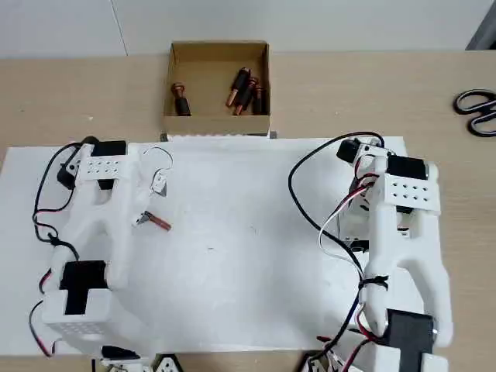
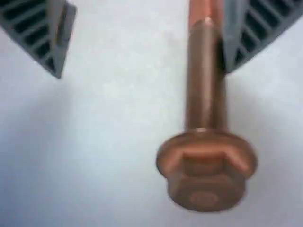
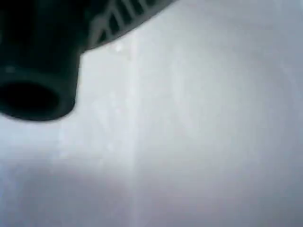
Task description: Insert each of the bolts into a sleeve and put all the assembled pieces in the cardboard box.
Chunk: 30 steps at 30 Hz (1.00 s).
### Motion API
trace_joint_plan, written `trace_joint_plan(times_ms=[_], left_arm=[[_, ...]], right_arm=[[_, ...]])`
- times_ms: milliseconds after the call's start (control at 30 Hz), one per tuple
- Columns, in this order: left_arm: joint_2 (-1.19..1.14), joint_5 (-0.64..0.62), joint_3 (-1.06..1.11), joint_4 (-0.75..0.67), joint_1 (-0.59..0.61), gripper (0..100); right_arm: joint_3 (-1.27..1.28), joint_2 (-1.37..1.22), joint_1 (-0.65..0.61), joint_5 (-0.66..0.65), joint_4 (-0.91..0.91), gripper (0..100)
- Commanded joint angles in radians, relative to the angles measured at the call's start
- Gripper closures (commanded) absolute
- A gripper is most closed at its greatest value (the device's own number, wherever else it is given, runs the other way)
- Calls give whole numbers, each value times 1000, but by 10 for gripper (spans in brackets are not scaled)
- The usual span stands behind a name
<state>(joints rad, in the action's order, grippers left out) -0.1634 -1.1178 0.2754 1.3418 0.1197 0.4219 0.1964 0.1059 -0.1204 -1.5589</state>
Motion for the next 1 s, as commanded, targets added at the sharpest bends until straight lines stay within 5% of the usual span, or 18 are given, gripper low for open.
trace_joint_plan(times_ms=[0, 967], left_arm=[[8, 5, -12, -17, 18, 786], [6, 54, 42, -94, 89, 786]], right_arm=[[-6, 36, 12, 6, 4, 995], [-5, 33, 12, 6, 8, 995]])
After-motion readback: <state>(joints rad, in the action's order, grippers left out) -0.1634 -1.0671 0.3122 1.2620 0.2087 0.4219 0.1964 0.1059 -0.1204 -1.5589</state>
